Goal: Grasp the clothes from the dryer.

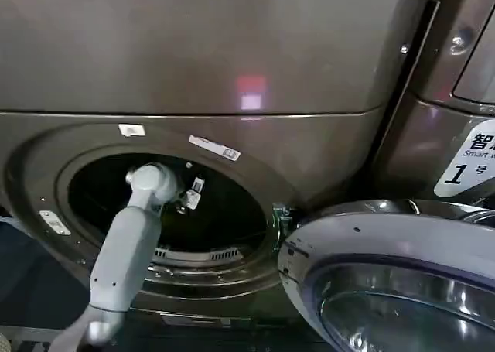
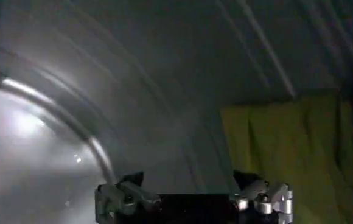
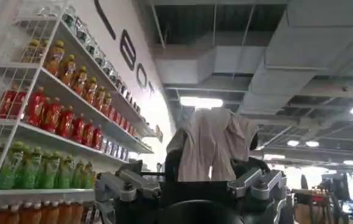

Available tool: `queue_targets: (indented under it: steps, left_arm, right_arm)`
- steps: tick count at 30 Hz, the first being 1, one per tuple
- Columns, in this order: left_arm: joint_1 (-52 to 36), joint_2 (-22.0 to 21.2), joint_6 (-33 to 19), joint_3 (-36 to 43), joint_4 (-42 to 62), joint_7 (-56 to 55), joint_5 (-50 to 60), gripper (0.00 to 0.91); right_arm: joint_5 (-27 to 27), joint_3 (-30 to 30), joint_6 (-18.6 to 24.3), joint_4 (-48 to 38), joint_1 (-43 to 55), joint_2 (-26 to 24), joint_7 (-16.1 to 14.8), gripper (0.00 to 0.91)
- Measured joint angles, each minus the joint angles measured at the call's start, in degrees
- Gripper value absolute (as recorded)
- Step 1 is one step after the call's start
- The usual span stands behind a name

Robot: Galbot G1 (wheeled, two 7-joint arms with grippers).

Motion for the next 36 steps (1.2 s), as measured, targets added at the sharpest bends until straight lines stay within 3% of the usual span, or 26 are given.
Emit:
queue_targets:
  steps: [15, 16, 17, 36]
  left_arm:
    - [1.76, 0.69, 2.34, 1.4, 2.41, 0.39, -3.25, 0.907]
    - [1.83, 0.76, 2.63, 1.4, 2.68, 0.38, -3.54, 0.205]
    - [1.89, 0.78, 2.85, 1.38, 2.9, 0.38, -3.77, 0.0]
    - [2.23, 1.16, 6.77, 1.68, 4.68, 0.61, -13.61, 0.0]
  right_arm:
    - [-0.68, -0.87, -0.05, 0.05, 0.59, -0.52, 0.01, 0.907]
    - [-0.7, -0.87, -0.05, 0.02, 0.59, -0.57, 0.01, 0.907]
    - [-0.73, -0.93, -0.05, -0.01, 0.6, -0.59, 0.01, 0.907]
    - [-1.14, -1.76, -0.06, -0.23, 0.84, -0.55, -0.27, 0.907]
